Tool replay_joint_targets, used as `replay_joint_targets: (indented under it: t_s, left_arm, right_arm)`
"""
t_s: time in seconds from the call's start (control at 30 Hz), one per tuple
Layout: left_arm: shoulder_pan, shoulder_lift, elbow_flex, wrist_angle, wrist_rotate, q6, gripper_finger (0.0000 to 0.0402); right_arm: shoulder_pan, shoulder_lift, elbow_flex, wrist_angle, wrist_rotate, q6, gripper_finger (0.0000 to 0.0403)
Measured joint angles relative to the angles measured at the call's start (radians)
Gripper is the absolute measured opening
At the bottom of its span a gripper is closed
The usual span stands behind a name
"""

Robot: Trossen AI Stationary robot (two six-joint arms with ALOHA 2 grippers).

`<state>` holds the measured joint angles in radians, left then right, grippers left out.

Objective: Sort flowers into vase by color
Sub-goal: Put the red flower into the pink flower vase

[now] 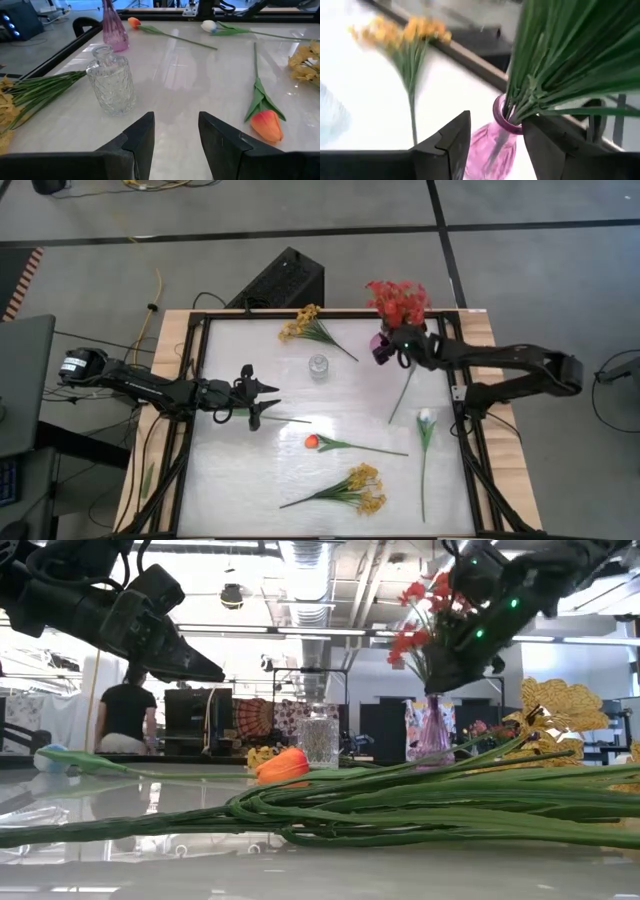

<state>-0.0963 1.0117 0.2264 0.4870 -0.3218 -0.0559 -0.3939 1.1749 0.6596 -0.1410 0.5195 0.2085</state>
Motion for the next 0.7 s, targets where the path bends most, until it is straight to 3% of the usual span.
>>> replay_joint_targets:
  t_s: [0.2, 0.5, 0.7]
  left_arm:
    - [0.000, 0.000, 0.000, -0.001, 0.001, -0.007, 0.0143]
    - [0.000, 0.000, 0.000, -0.001, 0.002, -0.009, 0.0143]
    - [0.000, 0.000, 0.000, -0.003, 0.002, -0.011, 0.0143]
  right_arm:
    - [0.025, -0.056, 0.117, -0.313, -0.104, 0.005, 0.0205]
    - [0.059, -0.101, 0.150, -0.402, -0.109, 0.037, 0.0200]
    - [0.060, -0.102, 0.150, -0.542, -0.213, 0.112, 0.0200]
